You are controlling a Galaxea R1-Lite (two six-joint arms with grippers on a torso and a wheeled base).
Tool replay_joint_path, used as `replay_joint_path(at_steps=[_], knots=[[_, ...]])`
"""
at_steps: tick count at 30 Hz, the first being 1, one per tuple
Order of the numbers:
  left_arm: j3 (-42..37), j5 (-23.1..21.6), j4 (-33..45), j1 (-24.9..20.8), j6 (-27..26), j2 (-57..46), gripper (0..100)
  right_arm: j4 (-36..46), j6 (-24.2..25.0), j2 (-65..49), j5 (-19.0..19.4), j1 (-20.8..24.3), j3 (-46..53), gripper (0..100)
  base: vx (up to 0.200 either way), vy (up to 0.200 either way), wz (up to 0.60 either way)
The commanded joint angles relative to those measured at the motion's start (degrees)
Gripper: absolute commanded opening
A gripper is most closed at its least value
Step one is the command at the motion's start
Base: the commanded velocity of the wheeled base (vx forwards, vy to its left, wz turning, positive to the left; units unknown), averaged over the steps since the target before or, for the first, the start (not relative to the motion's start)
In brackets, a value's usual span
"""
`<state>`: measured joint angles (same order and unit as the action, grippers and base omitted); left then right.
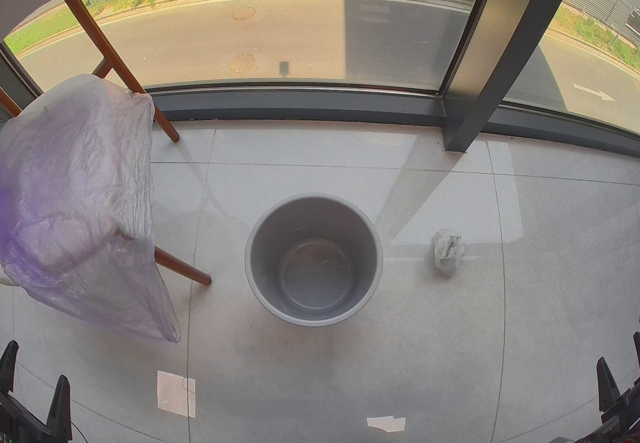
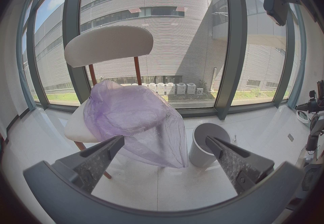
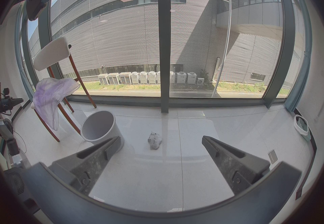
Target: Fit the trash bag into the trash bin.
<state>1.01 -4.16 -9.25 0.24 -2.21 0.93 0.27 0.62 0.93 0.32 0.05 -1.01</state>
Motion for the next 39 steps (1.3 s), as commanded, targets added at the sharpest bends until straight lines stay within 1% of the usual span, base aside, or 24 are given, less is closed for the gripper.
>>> replay_joint_path(at_steps=[1,3,4,5,6,7,8,9,10,13,15,17,18,19,20,21,23,26,27,31,32,36,38,39], knots=[[-1.01,-0.15,-0.50,0.02,-0.96,-0.57,100,0.00,-0.01,-0.93,0.03,0.04,0.84,100,0.000,0.000,0.00],[-0.84,-0.24,-1.03,0.02,-2.01,-0.57,100,0.00,-0.01,-0.93,0.03,0.04,0.84,100,0.000,0.000,0.00],[0.92,-0.50,-1.47,0.02,-4.21,-0.66,100,0.00,-0.01,-0.93,0.03,0.04,0.84,100,0.000,0.000,0.00],[1.19,-0.41,-1.47,-0.07,-4.39,-0.57,100,0.00,-0.01,-0.93,0.03,0.04,0.84,100,0.000,0.000,0.00],[5.14,-0.24,-0.68,-0.60,-5.18,0.66,100,0.00,-0.01,-0.93,0.03,0.04,0.84,100,0.000,0.000,0.00],[7.07,-0.41,-0.24,-1.03,-5.35,2.41,100,0.00,-0.01,-0.93,0.03,0.04,0.84,100,0.000,0.000,0.00],[7.07,-0.41,-0.24,-1.03,-5.35,2.41,100,0.00,-0.01,-0.93,0.03,0.04,0.84,100,0.000,0.000,0.00],[11.12,-0.50,0.64,-2.00,-5.88,8.48,100,0.00,-0.01,-0.93,0.03,0.04,0.84,100,0.000,0.000,0.00],[13.40,-0.50,0.73,-2.00,-6.32,11.38,100,-0.09,-0.01,-0.93,0.03,0.04,0.84,100,0.000,0.000,0.00],[17.88,-0.41,0.73,-2.00,-7.99,16.30,100,-0.09,0.08,-0.93,0.03,0.04,0.84,100,0.000,0.000,0.00],[23.77,-0.59,0.73,-2.18,-10.45,22.80,100,-0.09,0.08,-0.93,0.03,0.04,0.84,100,0.000,0.000,0.00],[26.94,-1.56,0.64,-2.79,-11.77,26.58,100,-0.09,0.08,-0.93,0.03,0.04,0.84,100,0.000,0.000,0.00],[28.87,-3.67,0.73,-3.67,-12.30,28.96,100,-0.09,0.08,-0.93,0.03,0.04,0.84,100,0.000,0.000,0.00],[29.31,-4.37,0.73,-3.94,-12.30,29.48,100,-0.09,0.08,-0.93,0.12,0.04,0.84,100,0.000,0.000,0.00],[31.16,-7.53,0.73,-4.81,-12.73,32.03,100,-0.09,0.08,-0.93,0.03,0.04,0.84,100,0.000,0.000,0.00],[31.68,-8.68,0.90,-4.99,-12.82,32.91,100,-0.09,0.08,-0.93,0.03,0.04,0.84,100,0.000,0.000,0.00],[33.44,-14.04,0.90,-5.08,-12.82,35.90,100,-0.09,0.17,-0.93,0.03,0.04,0.84,100,0.000,0.000,0.00],[34.14,-19.84,0.82,-5.08,-12.82,38.54,100,-0.09,0.17,-0.93,0.03,0.04,0.84,100,0.000,0.000,0.00],[34.14,-22.74,0.82,-5.08,-12.82,39.85,100,-0.09,0.17,-0.93,0.03,0.04,0.84,100,0.000,0.000,0.00],[34.14,-31.53,0.82,-5.08,-12.82,43.28,100,-0.09,0.52,-0.93,0.03,0.04,0.84,100,0.000,0.000,0.00],[34.23,-32.23,0.82,-5.08,-12.82,43.63,100,-0.09,0.52,-0.93,0.03,0.04,0.84,100,0.000,0.000,0.00],[35.90,-38.12,0.73,-6.13,-12.82,48.38,100,-0.09,0.52,-0.93,0.03,0.04,0.84,100,0.000,0.000,0.00],[35.90,-38.29,0.73,-6.22,-12.82,48.56,100,-0.09,0.52,-0.93,0.03,0.04,0.84,100,0.000,0.000,0.00],[37.57,-42.69,0.73,-11.23,-12.38,51.19,100,-0.09,0.52,-0.93,0.03,0.04,0.84,100,0.000,0.000,0.00]])
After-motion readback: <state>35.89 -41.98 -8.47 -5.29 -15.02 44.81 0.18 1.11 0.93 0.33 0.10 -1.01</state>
